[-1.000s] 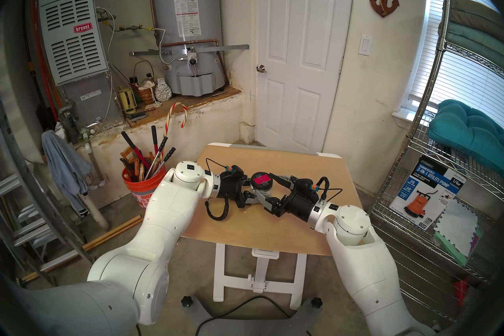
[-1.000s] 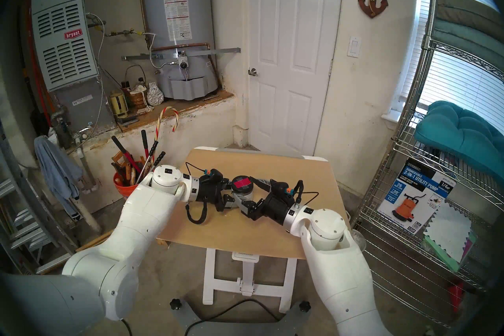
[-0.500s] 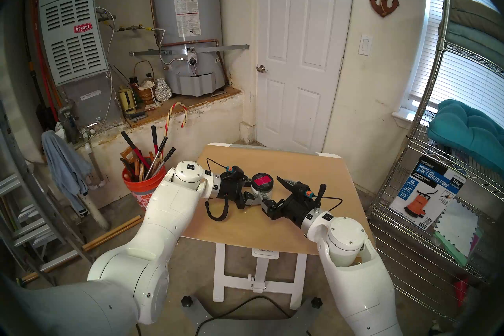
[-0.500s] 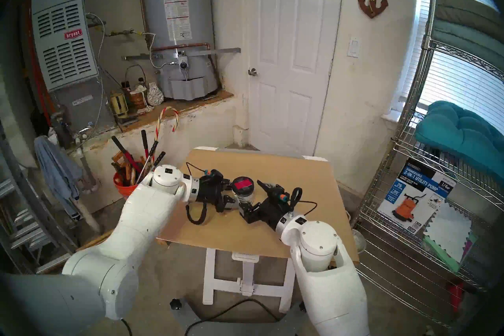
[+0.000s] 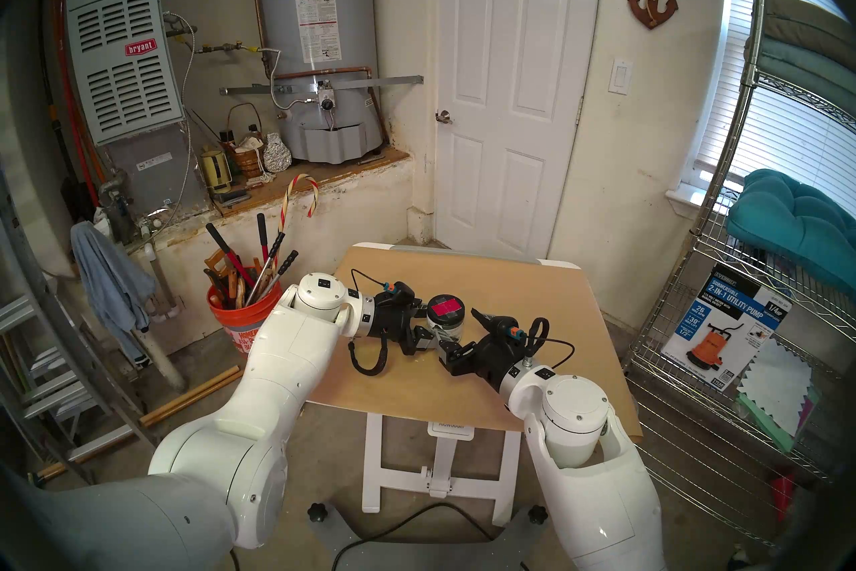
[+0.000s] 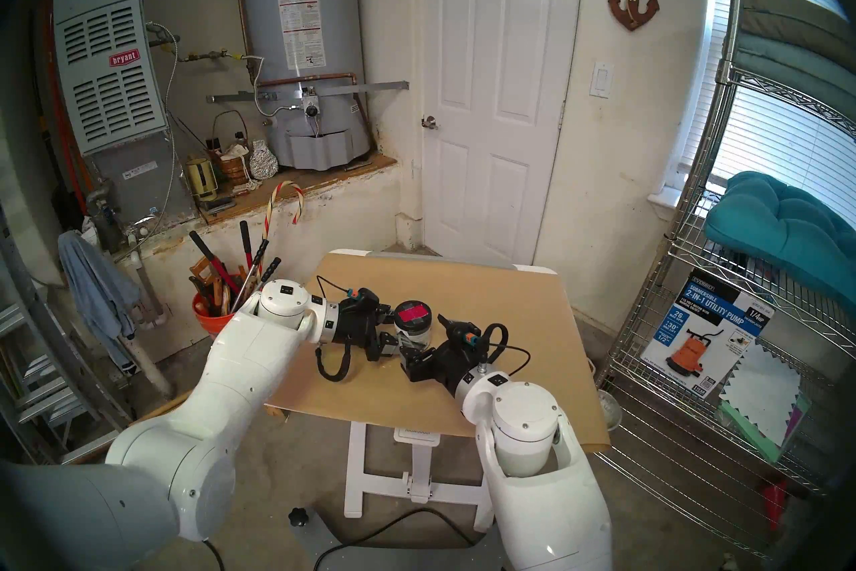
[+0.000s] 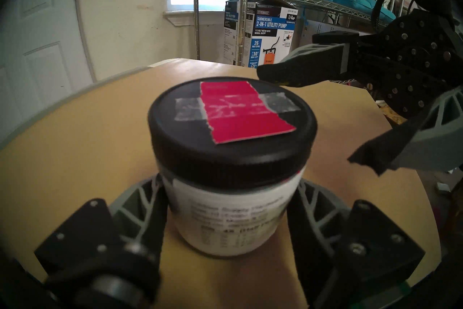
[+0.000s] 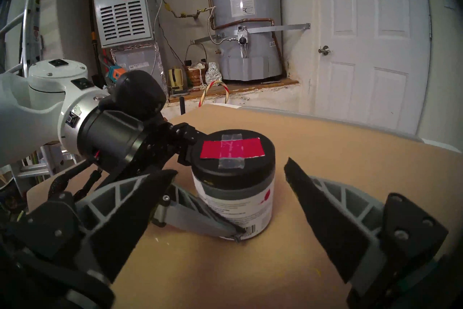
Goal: Open paint jar
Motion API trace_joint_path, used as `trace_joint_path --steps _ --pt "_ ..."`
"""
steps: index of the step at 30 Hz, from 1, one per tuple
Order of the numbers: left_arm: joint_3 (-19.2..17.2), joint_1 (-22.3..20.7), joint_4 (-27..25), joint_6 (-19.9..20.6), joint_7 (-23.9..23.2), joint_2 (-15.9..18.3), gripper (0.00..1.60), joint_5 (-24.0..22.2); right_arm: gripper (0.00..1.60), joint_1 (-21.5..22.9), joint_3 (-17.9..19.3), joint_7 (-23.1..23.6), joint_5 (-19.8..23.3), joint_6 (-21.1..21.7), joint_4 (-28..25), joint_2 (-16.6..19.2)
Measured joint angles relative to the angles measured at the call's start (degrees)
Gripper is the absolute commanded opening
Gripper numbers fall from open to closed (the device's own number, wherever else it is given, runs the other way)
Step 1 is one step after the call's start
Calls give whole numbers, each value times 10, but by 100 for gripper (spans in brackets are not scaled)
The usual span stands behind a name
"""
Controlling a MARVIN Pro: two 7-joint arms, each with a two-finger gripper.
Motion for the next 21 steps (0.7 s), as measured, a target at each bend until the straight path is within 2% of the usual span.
trace_joint_path --steps 8,21 --pt "0 -4 6 -3 -2 0 0 0 160 9 -3 7 6 -3 11 -3" --pt "-1 -8 12 -5 -3 0 0 2 160 40 -6 8 5 -21 70 -7"
